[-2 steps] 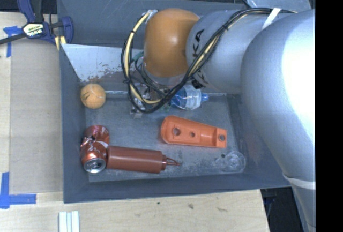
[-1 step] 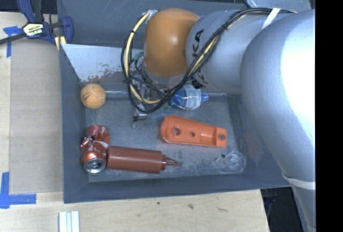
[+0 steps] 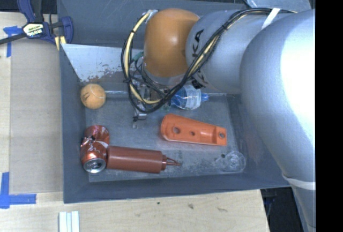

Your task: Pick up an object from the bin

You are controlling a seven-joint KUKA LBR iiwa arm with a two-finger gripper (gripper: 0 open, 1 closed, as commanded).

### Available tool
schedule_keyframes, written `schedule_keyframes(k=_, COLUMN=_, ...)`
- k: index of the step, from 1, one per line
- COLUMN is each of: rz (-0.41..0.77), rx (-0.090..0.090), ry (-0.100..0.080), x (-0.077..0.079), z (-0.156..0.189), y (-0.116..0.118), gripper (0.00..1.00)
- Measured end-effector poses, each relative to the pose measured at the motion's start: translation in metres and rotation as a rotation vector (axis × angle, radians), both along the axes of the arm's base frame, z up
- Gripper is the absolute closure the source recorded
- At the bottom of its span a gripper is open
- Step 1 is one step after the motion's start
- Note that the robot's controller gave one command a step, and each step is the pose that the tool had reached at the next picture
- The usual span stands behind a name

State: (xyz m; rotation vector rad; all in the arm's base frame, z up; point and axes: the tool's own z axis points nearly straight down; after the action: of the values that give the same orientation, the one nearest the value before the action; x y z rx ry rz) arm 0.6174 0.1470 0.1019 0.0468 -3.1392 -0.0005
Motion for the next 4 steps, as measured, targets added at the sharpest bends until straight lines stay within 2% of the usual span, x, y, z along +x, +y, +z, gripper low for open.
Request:
schedule_keyframes(k=1, rz=-0.043, rx=-0.001, ry=-0.002, x=-0.039, z=-0.032, y=-0.065, gripper=0.00)
schedule_keyframes(k=2, rz=-0.016, rx=-0.001, ry=0.000, x=-0.063, z=-0.025, y=-0.074, gripper=0.00)
schedule_keyframes(k=3, rz=0.107, rx=0.000, ry=-0.001, x=-0.044, z=-0.032, y=-0.154, gripper=0.00)
schedule_keyframes(k=4, rz=0.086, rx=0.000, ry=-0.003, x=-0.085, z=-0.008, y=-0.165, gripper=1.00)
